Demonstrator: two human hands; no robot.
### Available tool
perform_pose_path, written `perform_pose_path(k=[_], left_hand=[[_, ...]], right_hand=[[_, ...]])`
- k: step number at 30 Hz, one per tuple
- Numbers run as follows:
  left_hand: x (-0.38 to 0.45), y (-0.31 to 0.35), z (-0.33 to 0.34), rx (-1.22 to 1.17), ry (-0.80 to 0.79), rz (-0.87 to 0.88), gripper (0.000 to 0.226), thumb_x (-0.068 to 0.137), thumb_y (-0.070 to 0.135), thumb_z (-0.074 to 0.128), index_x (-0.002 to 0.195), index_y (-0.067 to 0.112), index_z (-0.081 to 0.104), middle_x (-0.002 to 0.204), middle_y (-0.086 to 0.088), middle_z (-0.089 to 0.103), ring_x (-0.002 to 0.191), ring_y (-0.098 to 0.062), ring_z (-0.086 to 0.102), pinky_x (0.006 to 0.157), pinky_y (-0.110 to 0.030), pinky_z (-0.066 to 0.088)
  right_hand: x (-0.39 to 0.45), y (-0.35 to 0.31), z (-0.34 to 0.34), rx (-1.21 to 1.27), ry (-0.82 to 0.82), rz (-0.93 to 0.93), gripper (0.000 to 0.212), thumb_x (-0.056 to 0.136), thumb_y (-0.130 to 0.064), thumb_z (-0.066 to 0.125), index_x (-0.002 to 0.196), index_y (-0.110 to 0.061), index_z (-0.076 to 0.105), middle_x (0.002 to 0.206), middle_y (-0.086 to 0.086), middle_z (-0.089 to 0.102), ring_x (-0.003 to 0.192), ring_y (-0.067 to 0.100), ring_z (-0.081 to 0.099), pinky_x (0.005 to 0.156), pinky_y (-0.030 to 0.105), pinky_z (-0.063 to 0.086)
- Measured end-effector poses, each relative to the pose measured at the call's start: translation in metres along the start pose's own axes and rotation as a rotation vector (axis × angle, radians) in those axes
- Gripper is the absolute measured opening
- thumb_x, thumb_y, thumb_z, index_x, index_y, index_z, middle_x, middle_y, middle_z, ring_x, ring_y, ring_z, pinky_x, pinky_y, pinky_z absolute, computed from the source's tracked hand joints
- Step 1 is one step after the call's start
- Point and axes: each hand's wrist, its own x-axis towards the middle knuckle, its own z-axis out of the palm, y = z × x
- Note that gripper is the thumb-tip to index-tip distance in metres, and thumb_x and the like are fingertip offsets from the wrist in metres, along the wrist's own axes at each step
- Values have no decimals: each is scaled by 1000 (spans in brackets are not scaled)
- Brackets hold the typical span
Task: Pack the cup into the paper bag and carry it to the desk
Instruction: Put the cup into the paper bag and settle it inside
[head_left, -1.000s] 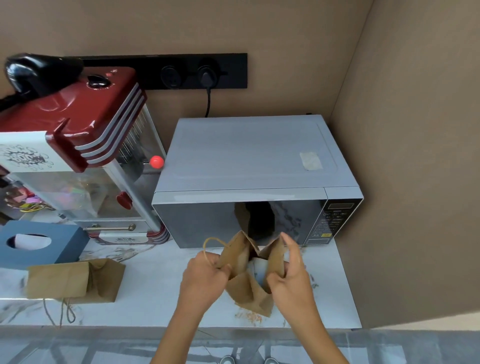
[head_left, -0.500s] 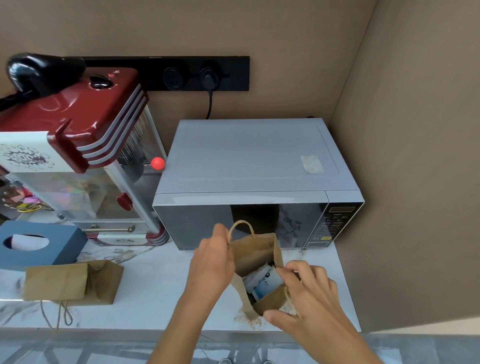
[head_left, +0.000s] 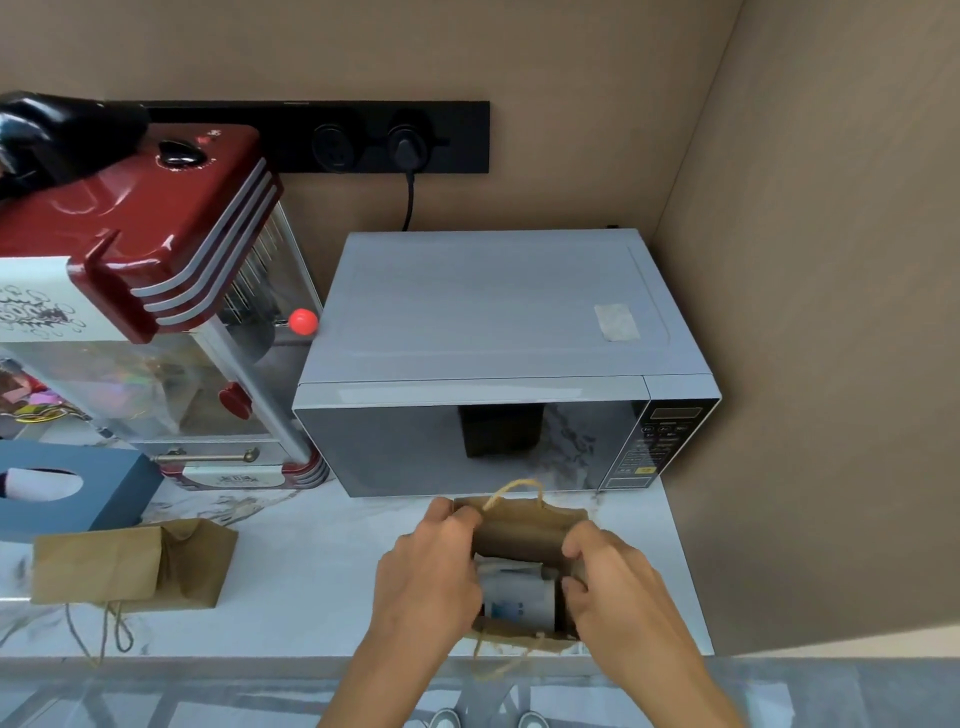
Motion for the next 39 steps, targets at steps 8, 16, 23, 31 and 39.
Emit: perform_pose_path(k=[8, 16, 23, 31, 39], left_hand=[[-12, -17, 0, -203, -35, -1, 67, 74, 0, 43, 134, 29, 46, 141, 8, 50, 117, -28, 56, 100, -40, 48], [-20, -11, 6, -291, -3, 12, 62, 81, 2, 49, 137, 28, 43, 142, 7, 47, 119, -24, 56, 103, -39, 46], [-24, -1, 12, -330, -40, 41, 65, 79, 0, 45, 139, 25, 39, 146, 5, 42, 118, -27, 56, 100, -40, 49], [-23, 6, 17, -347, -91, 65, 60, 82, 3, 48, 137, 24, 38, 149, 5, 36, 120, -28, 54, 103, -39, 47], [-21, 0, 15, -353, -91, 47, 59, 83, 4, 47, 139, 21, 37, 148, 3, 38, 120, -30, 54, 102, -42, 47]], right_hand=[[-12, 17, -3, -230, 139, -252, 61, 74, 3, 52, 129, -22, 51, 120, 0, 46, 101, 22, 45, 77, 26, 44], [-2, 0, -37, -702, -383, -733, 38, 63, 14, 40, 87, -11, 55, 94, 10, 58, 79, 35, 59, 54, 39, 38], [38, -29, -7, -624, -575, -258, 20, 85, 3, 49, 101, -7, 57, 110, 20, 59, 91, 38, 61, 62, 37, 43], [86, 1, 51, -185, -680, 472, 40, 96, -9, 39, 135, 0, 38, 119, 30, 62, 80, 34, 70, 63, 38, 61], [76, -7, 47, -155, -530, 217, 34, 93, -10, 44, 122, 3, 55, 121, 25, 62, 94, 34, 66, 66, 36, 51]])
